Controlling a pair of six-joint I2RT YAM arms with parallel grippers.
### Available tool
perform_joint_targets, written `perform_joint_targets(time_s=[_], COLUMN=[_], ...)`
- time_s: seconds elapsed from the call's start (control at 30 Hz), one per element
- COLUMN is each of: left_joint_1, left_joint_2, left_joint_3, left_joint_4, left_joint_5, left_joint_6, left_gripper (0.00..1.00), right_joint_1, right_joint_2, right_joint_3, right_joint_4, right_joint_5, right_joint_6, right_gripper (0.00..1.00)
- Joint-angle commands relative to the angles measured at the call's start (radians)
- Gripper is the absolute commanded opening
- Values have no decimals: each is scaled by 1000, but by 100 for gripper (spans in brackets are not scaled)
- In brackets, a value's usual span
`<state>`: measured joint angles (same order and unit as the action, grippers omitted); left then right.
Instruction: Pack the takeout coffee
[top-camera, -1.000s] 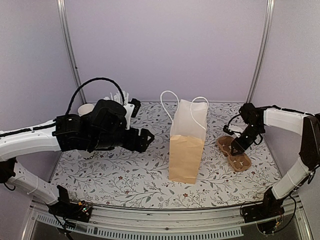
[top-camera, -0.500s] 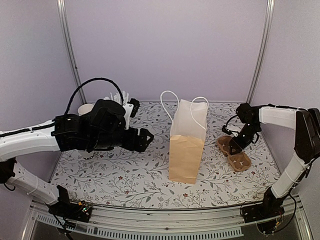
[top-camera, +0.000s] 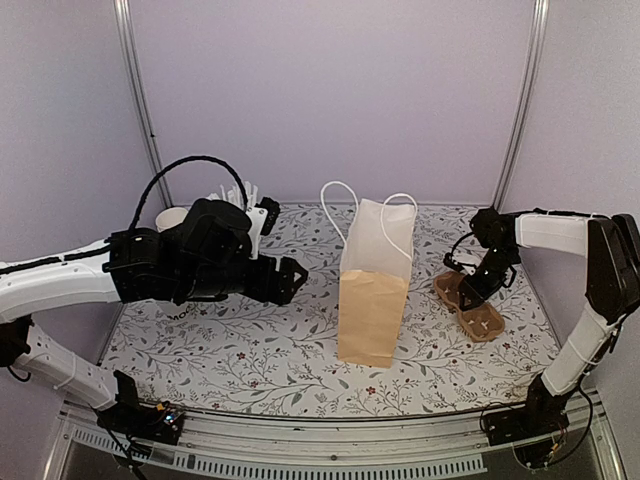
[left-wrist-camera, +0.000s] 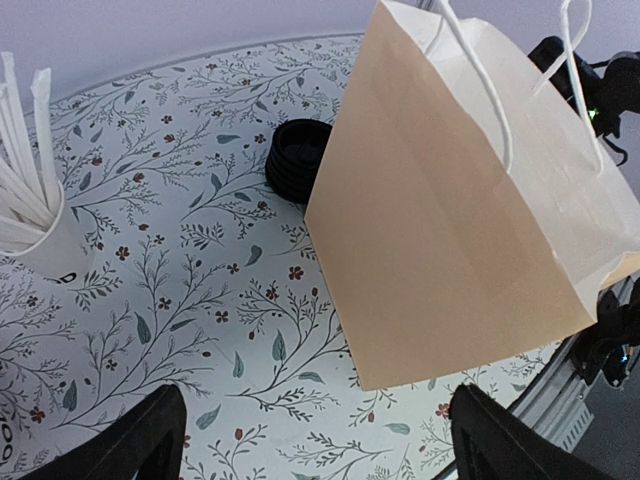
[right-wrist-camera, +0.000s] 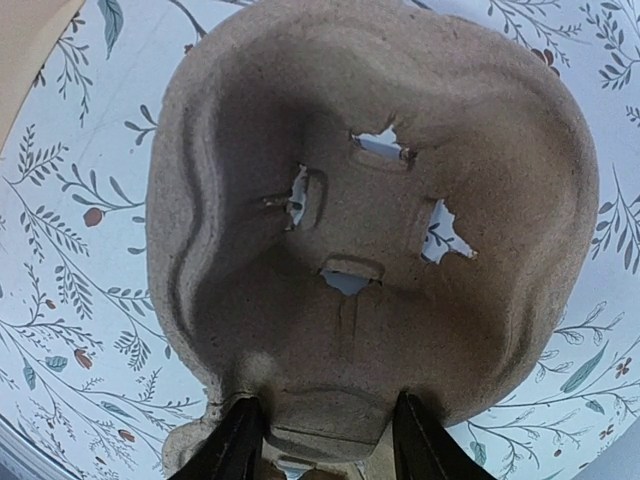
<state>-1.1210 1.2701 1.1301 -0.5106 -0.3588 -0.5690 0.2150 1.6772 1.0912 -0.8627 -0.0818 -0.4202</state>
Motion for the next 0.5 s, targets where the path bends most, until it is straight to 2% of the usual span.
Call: perform_joint_targets(time_s=[0.0,0.47], left_joint_1=[-3,-3], left_joint_2=[13,3], left_joint_3=[5,15], left_joint_4=[-5,17], left_joint_5=[1,30], left_joint_6=[9,13], left_gripper=[94,94], right_joint_1=[2,7], right_joint_2=[9,-54], right_joint_3=[23,12], right_joint_4=[1,-20], right_joint_5=[6,-2], right_joint_6=[1,-33], right_gripper=[44,38])
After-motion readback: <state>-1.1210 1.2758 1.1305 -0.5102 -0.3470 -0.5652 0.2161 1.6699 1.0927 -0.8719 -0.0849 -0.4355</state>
